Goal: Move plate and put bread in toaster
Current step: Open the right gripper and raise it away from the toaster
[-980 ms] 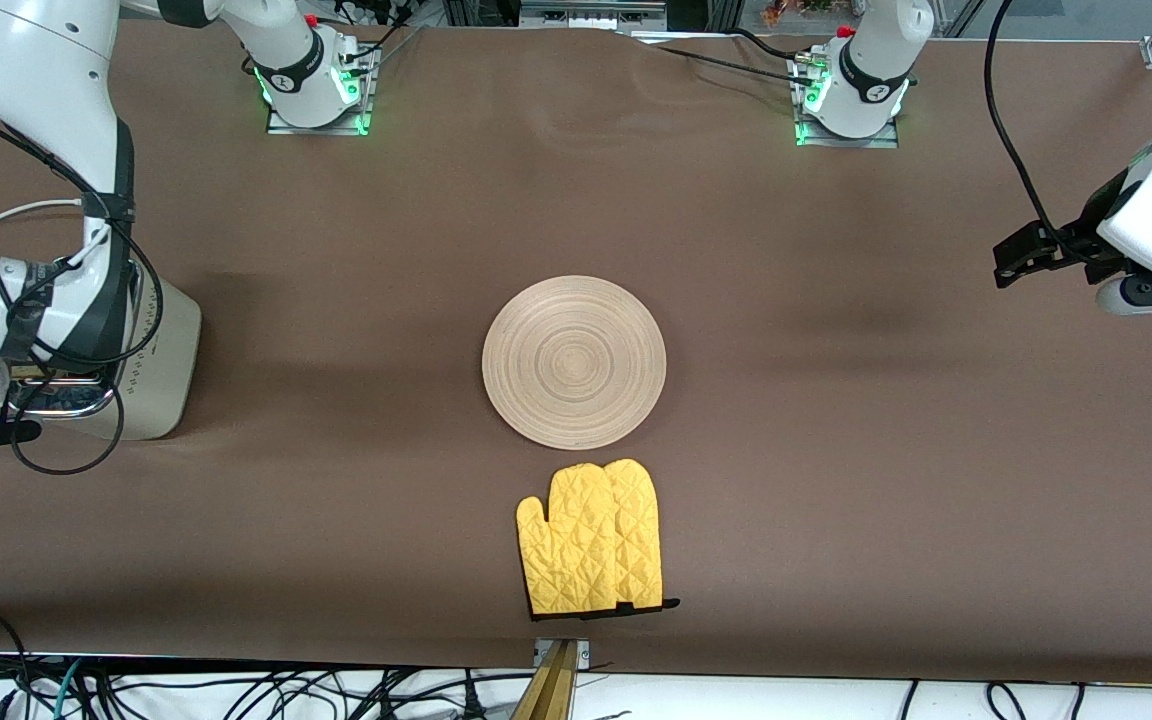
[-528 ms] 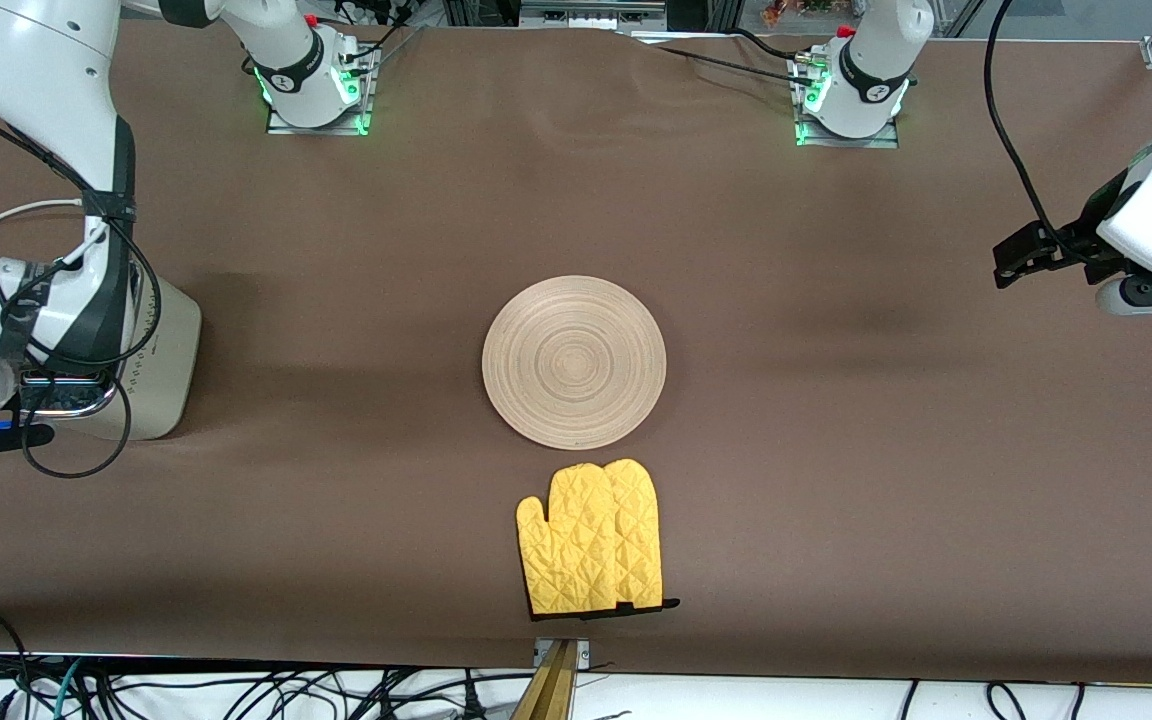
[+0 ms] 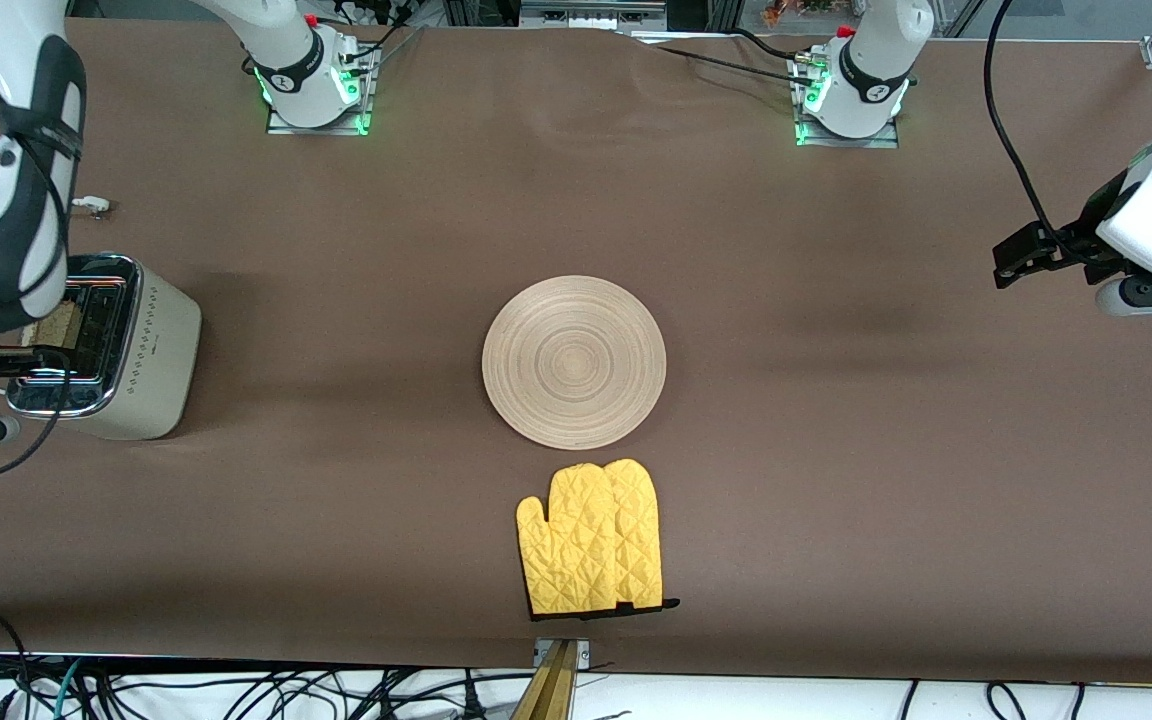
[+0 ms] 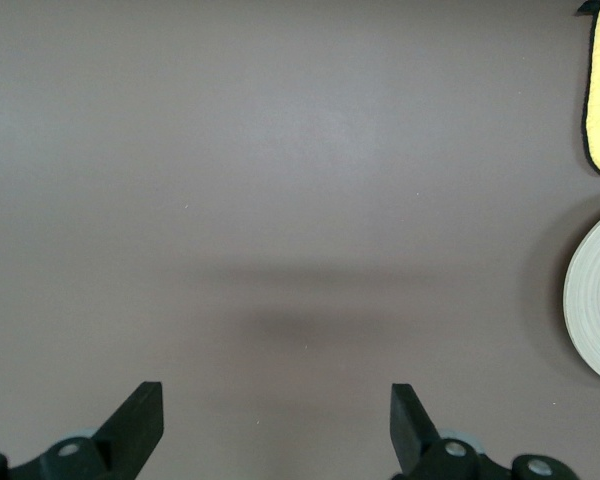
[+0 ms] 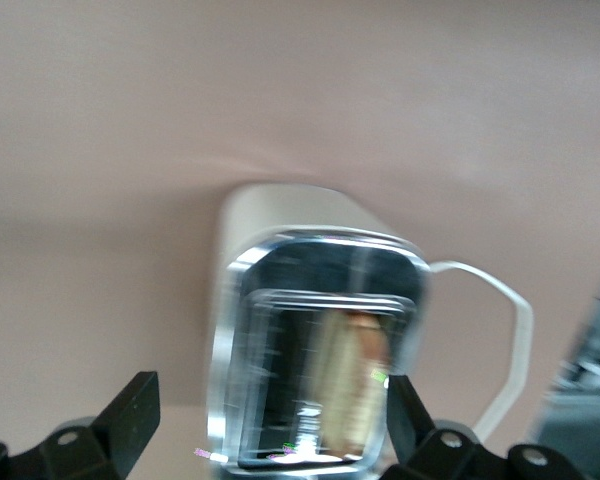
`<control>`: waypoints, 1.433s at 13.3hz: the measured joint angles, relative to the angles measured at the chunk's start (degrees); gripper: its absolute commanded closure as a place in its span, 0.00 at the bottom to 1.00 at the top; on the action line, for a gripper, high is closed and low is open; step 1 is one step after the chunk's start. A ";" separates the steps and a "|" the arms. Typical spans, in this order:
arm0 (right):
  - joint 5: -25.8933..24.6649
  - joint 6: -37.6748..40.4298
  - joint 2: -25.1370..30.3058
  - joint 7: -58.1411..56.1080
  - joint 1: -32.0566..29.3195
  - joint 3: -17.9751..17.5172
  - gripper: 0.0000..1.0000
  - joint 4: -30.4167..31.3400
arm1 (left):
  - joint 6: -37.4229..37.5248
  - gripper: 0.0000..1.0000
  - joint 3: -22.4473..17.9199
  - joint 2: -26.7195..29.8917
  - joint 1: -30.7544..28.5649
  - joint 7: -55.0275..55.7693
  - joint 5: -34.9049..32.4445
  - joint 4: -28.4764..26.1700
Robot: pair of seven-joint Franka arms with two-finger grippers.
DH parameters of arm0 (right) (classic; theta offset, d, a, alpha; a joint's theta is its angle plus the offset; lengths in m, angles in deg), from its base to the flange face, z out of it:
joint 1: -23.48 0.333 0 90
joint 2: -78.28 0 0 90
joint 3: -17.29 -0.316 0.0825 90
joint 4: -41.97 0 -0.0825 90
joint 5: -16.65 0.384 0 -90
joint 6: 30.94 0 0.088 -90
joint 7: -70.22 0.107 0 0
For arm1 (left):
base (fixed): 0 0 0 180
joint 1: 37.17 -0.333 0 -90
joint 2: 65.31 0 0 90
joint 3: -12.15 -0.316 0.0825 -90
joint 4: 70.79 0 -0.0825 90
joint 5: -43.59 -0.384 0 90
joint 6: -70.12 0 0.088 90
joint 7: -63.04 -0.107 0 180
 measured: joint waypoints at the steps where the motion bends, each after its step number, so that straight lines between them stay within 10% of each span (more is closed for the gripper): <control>1: 2.92 1.24 0.50 0.00 0.33 -0.16 0.00 -0.01 | 0.00 0.00 0.00 0.00 0.00 0.00 0.00 0.00; 6: 7.45 4.09 2.65 -0.04 1.34 -2.79 0.00 -0.07 | -0.03 0.00 0.05 0.00 0.01 0.00 0.00 0.01; 10: 1.84 0.97 8.29 0.08 -6.71 -17.91 0.00 0.54 | -0.13 0.00 0.21 -0.01 0.04 0.00 0.00 0.01; 19: -4.40 -3.80 21.02 7.45 -19.38 -32.84 0.00 10.76 | -0.32 0.00 0.29 -0.17 0.13 0.00 0.00 0.02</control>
